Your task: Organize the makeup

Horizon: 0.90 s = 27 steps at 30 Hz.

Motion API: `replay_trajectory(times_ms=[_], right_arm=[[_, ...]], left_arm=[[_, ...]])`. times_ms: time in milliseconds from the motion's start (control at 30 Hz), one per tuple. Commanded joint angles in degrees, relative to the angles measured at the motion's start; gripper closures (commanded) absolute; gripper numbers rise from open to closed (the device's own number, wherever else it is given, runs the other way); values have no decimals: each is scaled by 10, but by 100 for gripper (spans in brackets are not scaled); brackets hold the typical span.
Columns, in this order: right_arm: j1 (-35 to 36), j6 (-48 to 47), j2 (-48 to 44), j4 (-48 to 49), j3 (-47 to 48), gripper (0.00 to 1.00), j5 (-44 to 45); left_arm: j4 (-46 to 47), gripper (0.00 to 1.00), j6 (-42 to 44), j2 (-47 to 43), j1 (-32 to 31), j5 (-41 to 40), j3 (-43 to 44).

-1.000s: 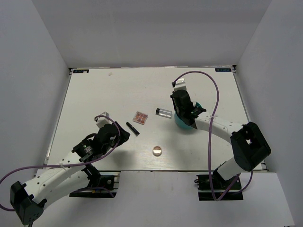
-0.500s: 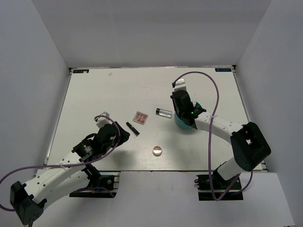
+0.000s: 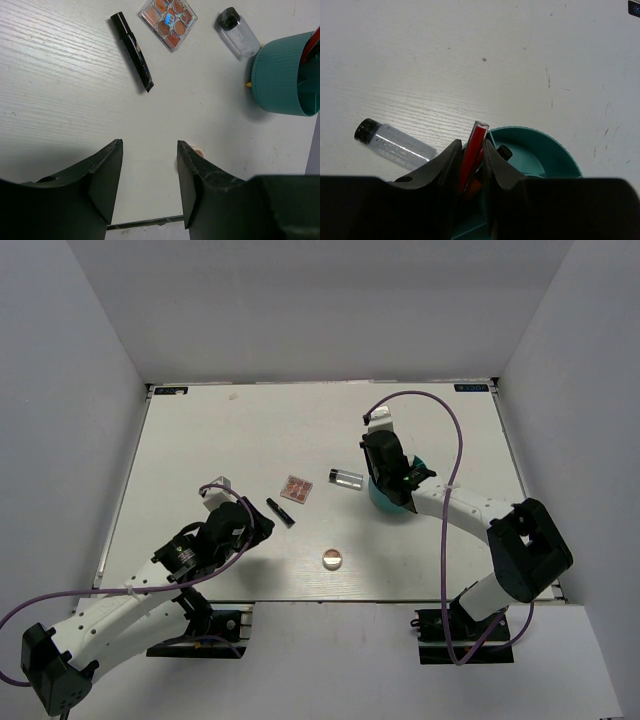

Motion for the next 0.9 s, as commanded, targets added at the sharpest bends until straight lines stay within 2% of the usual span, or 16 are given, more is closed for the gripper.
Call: replay_trajectory(times_ms=[0, 267, 367, 467, 567, 600, 633, 667, 733, 800, 867], right_arm=[[0, 0, -23, 19, 6, 70, 6], [0, -16, -32, 22, 25, 71, -18], [1, -26, -39, 22, 41, 71, -62], [-1, -61, -53, 16, 59, 70, -151], [-3, -118, -69, -3, 78, 67, -299], [-5, -175, -72, -17, 85, 66, -423], [-6, -208, -73, -69, 109, 60, -487], [-7, -240, -72, -108, 123, 56, -608], [-6, -327, -65, -185, 151, 52, -697], [-1, -363, -64, -262, 170, 50, -767], [0, -380, -68, -291, 168, 51, -774]], left_arm=[[-2, 42, 2, -6, -1, -13, -2], [1, 43, 4, -2, -1, -12, -2], [3, 42, 7, 3, -1, -10, 1], [2, 42, 11, 12, -1, -7, 7], [-6, 40, 11, 26, -1, -7, 17], [-12, 39, 9, 35, -1, -6, 24], [-16, 38, 9, 41, -1, -6, 27], [-21, 37, 7, 47, -1, -5, 36], [-33, 34, 7, 74, -1, -4, 48], [-44, 32, 7, 97, -1, -4, 71], [-50, 30, 8, 136, -1, -4, 89]])
